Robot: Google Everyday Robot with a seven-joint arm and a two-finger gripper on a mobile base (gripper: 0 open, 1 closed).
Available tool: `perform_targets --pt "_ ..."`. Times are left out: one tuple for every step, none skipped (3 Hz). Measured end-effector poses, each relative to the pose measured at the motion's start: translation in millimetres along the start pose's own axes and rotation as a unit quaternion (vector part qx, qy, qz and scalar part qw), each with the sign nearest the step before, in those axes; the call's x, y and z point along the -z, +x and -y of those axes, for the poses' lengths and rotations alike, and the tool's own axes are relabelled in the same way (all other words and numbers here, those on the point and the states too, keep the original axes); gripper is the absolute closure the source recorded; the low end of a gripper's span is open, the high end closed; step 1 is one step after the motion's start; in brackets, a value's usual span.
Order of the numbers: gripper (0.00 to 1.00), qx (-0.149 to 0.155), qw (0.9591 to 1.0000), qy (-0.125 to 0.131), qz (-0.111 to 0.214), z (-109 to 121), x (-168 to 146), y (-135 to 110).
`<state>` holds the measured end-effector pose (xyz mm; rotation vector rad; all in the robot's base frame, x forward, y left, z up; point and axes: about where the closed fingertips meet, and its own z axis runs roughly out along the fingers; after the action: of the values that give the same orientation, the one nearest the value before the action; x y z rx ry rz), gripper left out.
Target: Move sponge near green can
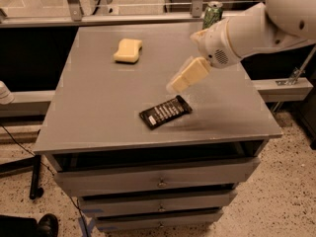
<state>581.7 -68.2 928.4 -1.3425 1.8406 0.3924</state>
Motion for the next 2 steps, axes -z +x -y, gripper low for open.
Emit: perform_targets --pt "0.0 -0.024 0.9983 0.026 0.046 18.8 -47.2 -4.1" --pt "0.0 -0.048 0.9931 0.057 0.091 49.6 -91.4 -11.6"
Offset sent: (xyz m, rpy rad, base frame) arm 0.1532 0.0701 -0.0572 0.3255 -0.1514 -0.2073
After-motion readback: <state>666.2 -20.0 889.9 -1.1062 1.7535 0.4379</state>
